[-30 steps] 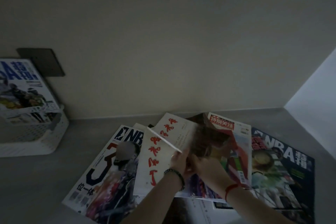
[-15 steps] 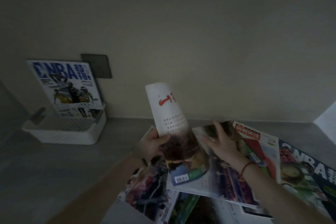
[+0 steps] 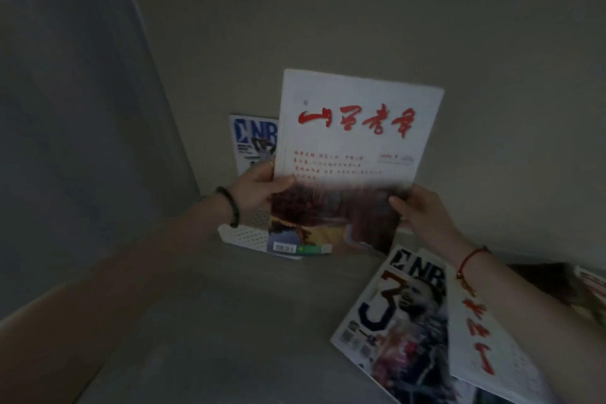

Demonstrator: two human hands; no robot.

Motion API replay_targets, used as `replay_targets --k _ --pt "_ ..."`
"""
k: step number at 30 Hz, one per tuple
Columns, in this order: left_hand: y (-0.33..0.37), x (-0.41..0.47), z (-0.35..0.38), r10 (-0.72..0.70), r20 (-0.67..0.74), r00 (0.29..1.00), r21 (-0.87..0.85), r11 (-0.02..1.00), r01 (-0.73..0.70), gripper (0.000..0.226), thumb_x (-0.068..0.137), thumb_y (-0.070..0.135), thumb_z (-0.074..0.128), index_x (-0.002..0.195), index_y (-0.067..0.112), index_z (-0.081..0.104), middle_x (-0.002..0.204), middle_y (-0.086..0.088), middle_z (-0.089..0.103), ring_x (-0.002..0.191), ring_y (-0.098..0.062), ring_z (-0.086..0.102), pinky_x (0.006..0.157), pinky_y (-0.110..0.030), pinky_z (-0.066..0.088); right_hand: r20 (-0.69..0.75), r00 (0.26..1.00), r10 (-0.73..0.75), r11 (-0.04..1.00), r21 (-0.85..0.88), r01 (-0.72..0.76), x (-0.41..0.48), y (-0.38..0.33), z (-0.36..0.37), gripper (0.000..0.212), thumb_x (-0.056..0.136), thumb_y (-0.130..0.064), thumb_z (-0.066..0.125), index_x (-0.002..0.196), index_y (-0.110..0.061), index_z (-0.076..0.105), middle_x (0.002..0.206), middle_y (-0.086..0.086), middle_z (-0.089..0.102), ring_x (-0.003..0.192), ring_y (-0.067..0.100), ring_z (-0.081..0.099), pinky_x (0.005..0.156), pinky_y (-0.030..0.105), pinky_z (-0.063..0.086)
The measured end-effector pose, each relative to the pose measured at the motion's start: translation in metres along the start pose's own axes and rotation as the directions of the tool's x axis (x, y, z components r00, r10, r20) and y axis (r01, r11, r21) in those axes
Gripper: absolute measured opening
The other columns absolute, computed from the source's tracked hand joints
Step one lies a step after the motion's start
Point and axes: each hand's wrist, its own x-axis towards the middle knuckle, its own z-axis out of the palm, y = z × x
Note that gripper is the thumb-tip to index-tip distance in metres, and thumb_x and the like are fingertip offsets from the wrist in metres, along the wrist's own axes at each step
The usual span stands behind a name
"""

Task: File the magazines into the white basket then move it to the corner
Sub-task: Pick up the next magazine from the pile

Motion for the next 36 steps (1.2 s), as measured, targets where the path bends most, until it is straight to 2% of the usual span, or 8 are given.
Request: replay_targets --k 7,13,18,22,29,31,33,36 --pt "-0.011 0.029 -0.096 0.043 -0.442 0.896 0.175 0.984 0.039 0.033 0.086 0.01 0.057 0.117 -0.002 0.056 0.121 -0.024 0.059 0.11 -0.034 0.057 0.097 -0.048 0.046 -0.138 0.982 -0.129 0.98 -0.169 0.105 0.051 -0.041 0.084 0.003 0.082 -0.004 0.064 0.081 -0.002 0.065 0.065 0.004 0.06 0.043 -0.001 0.059 0.045 0.025 0.056" --pt "-0.04 0.068 -0.142 -0.061 -0.562 0.825 0.171 0.967 0.188 0.015 0.079 0.019 0.068 0.087 0.008 0.065 0.09 -0.017 0.064 0.089 -0.028 0.062 0.085 -0.04 0.054 -0.164 0.979 -0.118 0.944 -0.325 0.059 0.091 -0.04 0.133 0.014 0.085 -0.006 0.059 0.089 0.003 0.068 0.089 0.022 0.07 0.084 0.041 0.065 0.076 0.056 0.054" --pt "-0.082 0.092 -0.153 -0.135 -0.6 0.788 0.131 0.956 0.263 0.042 0.077 0.015 0.07 0.045 0.012 0.043 0.075 -0.02 0.06 0.09 -0.039 0.064 0.085 -0.052 0.054 -0.2 0.98 -0.018 0.902 -0.426 -0.071 0.111 -0.011 0.159 0.017 0.087 -0.012 0.058 0.094 -0.002 0.07 0.096 0.018 0.071 0.084 0.032 0.066 0.071 0.028 0.049" --pt "-0.112 0.109 -0.155 -0.17 -0.599 0.782 0.135 0.942 0.308 0.04 0.078 0.013 0.069 0.05 0.01 0.04 0.075 -0.016 0.053 0.081 -0.029 0.058 0.087 -0.051 0.053 -0.2 0.979 0.045 0.874 -0.466 -0.136 0.121 0.01 0.173 0.02 0.088 -0.011 0.056 0.1 -0.002 0.068 0.105 0.017 0.069 0.095 0.03 0.063 0.074 0.021 0.041" --pt "-0.141 0.125 -0.153 -0.14 -0.576 0.805 0.241 0.913 0.33 0.039 0.079 0.018 0.068 0.047 0.01 0.046 0.067 -0.021 0.058 0.088 -0.041 0.063 0.086 -0.051 0.053 -0.238 0.961 0.139 0.856 -0.459 -0.238 0.129 0.04 0.184 0.016 0.084 -0.007 0.059 0.095 -0.001 0.07 0.098 0.016 0.071 0.09 0.029 0.064 0.069 0.018 0.037" --pt "-0.146 0.126 -0.15 -0.117 -0.576 0.809 0.262 0.911 0.319 0.022 0.08 0.02 0.067 0.07 0.0 0.067 0.086 -0.027 0.068 0.09 -0.038 0.064 0.086 -0.045 0.053 -0.26 0.955 0.144 0.84 -0.478 -0.257 0.126 0.047 0.184 0.013 0.082 -0.011 0.063 0.087 -0.004 0.072 0.089 0.013 0.072 0.079 0.025 0.063 0.066 0.018 0.039" --pt "-0.151 0.128 -0.149 -0.107 -0.601 0.792 0.272 0.904 0.329 0.028 0.082 0.022 0.064 0.093 -0.003 0.069 0.099 -0.025 0.07 0.093 -0.036 0.063 0.086 -0.036 0.051 -0.268 0.952 0.15 0.822 -0.501 -0.271 0.125 0.053 0.184 0.016 0.082 -0.016 0.062 0.08 -0.005 0.073 0.082 0.013 0.072 0.072 0.023 0.061 0.062 0.02 0.037" --pt "-0.153 0.132 -0.148 -0.089 -0.63 0.771 0.284 0.898 0.336 0.031 0.083 0.024 0.063 0.098 -0.003 0.067 0.103 -0.023 0.069 0.097 -0.035 0.061 0.08 -0.029 0.045 -0.286 0.946 0.15 0.817 -0.503 -0.281 0.126 0.056 0.184 0.018 0.083 -0.018 0.061 0.081 -0.005 0.073 0.083 0.016 0.073 0.078 0.028 0.065 0.062 0.02 0.035"
